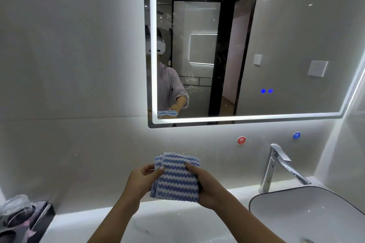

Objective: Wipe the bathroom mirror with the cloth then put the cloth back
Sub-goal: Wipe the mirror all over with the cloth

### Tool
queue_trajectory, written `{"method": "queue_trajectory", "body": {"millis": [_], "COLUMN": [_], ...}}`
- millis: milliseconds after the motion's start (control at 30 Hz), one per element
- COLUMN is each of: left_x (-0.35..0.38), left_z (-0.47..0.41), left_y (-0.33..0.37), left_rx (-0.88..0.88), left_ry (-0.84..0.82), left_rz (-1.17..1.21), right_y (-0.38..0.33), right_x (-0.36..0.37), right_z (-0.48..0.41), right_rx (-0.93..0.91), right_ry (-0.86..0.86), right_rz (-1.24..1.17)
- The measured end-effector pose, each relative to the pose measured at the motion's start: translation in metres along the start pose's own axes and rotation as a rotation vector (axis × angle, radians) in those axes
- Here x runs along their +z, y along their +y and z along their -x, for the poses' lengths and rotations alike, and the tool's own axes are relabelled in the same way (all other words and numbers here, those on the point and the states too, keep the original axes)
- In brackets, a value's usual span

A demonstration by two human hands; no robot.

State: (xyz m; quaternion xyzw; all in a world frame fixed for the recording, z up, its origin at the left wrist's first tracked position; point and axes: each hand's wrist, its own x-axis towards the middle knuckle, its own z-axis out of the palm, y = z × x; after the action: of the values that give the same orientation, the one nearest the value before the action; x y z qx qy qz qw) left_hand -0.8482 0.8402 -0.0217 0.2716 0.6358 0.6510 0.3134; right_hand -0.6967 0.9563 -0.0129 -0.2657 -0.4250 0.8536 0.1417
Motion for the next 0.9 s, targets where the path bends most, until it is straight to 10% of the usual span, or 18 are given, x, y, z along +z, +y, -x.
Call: {"method": "queue_trajectory", "body": {"millis": [433, 900], "left_x": [0.016, 0.035], "left_z": [-0.066, -0.17], "left_y": [0.075, 0.151], "left_rx": [0.483, 0.911], "left_ry": [0.35, 0.457], "left_rz": [-0.685, -1.446], "right_y": [-0.098, -0.204], "right_x": [-0.002, -0.003], "right_z": [-0.013, -0.048], "right_rx": [-0.481, -0.969], "right_ry": [0.118, 0.393], "right_rz": [-0.318, -0.1]}}
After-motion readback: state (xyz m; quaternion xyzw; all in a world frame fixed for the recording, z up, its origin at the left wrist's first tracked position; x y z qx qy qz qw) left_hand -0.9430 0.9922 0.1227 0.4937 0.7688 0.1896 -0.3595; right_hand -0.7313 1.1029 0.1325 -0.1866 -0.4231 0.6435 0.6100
